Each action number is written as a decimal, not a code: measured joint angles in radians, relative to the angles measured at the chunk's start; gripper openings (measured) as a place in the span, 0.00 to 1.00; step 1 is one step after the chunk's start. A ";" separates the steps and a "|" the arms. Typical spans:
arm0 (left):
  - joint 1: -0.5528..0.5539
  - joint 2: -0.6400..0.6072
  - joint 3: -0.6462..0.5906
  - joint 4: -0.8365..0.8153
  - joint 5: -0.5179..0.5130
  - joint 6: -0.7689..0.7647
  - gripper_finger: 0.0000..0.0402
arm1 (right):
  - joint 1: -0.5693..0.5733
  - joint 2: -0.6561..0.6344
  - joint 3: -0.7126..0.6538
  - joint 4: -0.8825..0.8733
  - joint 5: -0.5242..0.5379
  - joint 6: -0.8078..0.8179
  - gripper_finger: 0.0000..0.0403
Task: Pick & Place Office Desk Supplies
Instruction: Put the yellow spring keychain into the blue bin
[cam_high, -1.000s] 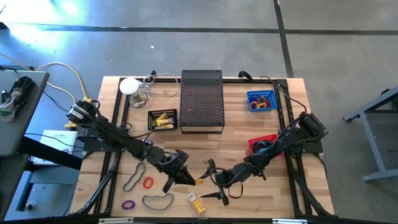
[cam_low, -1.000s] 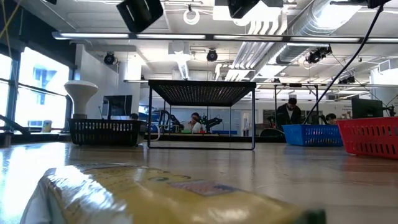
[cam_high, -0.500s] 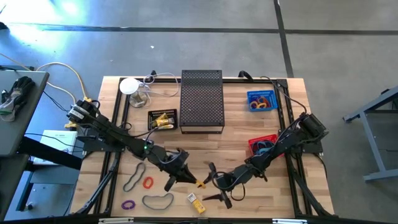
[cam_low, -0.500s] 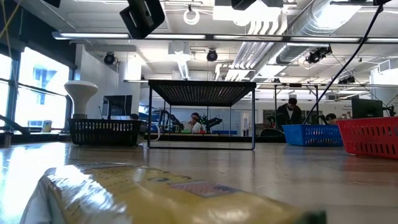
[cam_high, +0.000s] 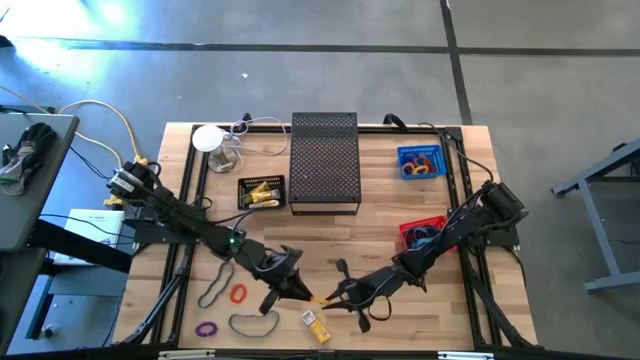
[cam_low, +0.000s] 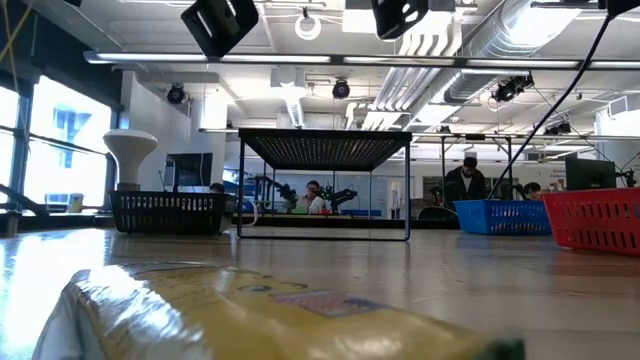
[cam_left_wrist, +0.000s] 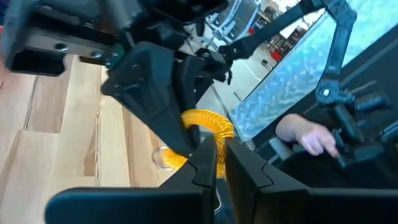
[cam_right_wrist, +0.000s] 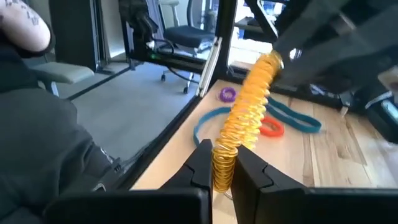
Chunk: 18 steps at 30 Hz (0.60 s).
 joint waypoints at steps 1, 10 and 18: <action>-0.004 0.000 0.000 -0.003 0.000 0.019 0.05 | 0.000 0.000 0.000 -0.008 0.000 0.001 0.04; -0.063 -0.001 0.000 0.005 -0.077 0.202 0.14 | 0.022 0.000 0.000 -0.101 0.072 0.004 0.04; -0.109 -0.001 0.000 0.001 -0.203 0.296 0.20 | 0.048 -0.056 0.006 -0.347 0.282 0.094 0.04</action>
